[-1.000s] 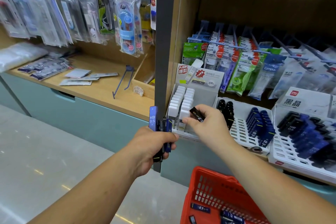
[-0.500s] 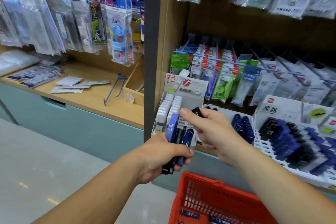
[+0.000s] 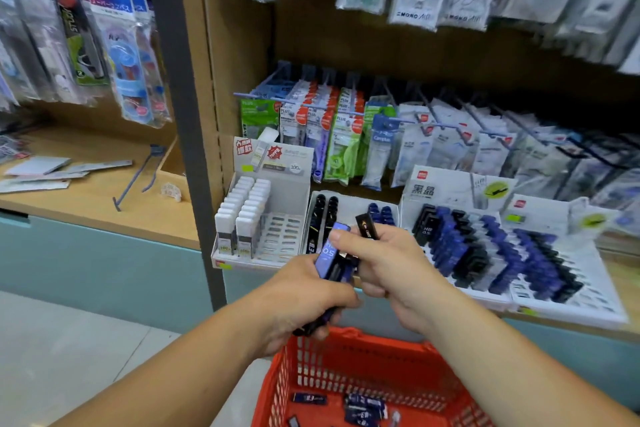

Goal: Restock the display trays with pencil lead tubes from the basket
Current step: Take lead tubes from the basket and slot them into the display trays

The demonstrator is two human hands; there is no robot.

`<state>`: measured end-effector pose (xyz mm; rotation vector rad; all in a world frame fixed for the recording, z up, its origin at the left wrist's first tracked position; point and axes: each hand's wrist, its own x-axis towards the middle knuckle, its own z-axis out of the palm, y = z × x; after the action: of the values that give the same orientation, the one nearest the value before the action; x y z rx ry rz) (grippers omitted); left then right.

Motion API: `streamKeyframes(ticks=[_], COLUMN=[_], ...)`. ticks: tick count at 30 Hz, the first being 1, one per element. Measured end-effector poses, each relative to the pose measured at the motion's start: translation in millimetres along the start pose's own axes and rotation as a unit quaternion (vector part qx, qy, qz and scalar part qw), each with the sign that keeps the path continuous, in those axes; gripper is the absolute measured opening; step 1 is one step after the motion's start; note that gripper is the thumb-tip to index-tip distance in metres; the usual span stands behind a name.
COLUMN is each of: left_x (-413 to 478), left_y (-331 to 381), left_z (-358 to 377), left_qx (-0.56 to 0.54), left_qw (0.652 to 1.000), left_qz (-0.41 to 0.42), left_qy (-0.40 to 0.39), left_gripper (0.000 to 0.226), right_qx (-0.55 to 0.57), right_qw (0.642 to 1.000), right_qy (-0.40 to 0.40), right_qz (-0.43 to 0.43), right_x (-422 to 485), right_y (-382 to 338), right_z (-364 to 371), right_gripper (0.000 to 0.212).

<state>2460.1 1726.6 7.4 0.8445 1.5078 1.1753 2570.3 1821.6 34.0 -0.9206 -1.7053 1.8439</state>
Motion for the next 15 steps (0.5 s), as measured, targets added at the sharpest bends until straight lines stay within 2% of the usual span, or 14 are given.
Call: streamKeyframes(ticks=[6,11,15], left_x=[20,33,42], left_y=[-1,-4,-4], left_z=[22,37,41], left_qx=[0.023,0.062,0.034], left_qw=[1.000,0.998,0.999], left_qz=[-0.002,0.013,0.019], left_qy=[0.004,0.014,0.005], left_gripper=[0.023,0.020,0.021], right_qx=[0.008,0.018,0.037], right_qw=[0.999,0.999,0.999], right_qy=[0.024,-0.005,-0.011], right_qz=[0.025,0.027,0.018], right_x=[6,8,14], right_y=[6,9,19], right_z=[-36,-57,-65], right_gripper=[0.017,0.011,0.010])
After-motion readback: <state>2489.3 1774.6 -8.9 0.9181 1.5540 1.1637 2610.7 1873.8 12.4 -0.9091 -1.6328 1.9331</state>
